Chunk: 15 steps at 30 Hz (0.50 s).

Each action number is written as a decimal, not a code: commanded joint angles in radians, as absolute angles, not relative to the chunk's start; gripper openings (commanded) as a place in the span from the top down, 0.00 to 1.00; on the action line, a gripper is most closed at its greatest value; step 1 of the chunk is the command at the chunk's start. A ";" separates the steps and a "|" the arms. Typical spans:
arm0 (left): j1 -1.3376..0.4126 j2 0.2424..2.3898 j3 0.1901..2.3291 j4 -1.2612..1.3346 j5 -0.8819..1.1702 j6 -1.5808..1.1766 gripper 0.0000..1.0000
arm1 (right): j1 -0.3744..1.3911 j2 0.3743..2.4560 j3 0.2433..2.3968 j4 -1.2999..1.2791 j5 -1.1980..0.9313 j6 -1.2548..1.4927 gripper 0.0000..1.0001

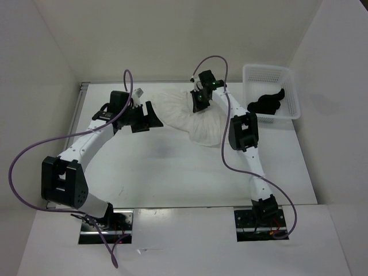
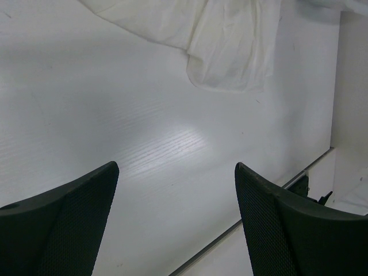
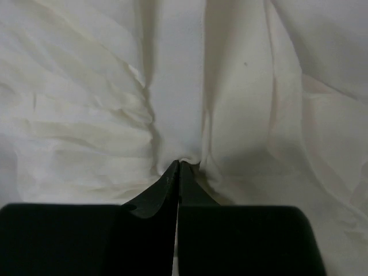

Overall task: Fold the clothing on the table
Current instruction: Flatten the skirt out

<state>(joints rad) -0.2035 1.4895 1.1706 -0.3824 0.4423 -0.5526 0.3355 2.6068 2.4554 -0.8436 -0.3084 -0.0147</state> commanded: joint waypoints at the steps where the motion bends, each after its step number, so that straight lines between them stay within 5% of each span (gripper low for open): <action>1: -0.202 1.496 1.166 -0.368 0.463 -0.534 0.12 | 0.327 2.629 2.554 -0.864 -0.218 0.035 1.00; 6: -0.202 1.487 1.166 -0.368 0.463 -0.534 0.12 | 0.296 2.665 2.634 -0.894 -0.186 0.080 1.00; 15: -0.202 1.486 1.146 -0.359 0.474 -0.534 0.12 | 0.344 2.536 2.470 -0.882 -0.250 0.091 1.00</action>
<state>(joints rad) -0.2035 1.4895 1.1545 -0.3820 0.4503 -0.5526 0.3088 2.6575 2.5008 -0.8642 -0.2287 0.0822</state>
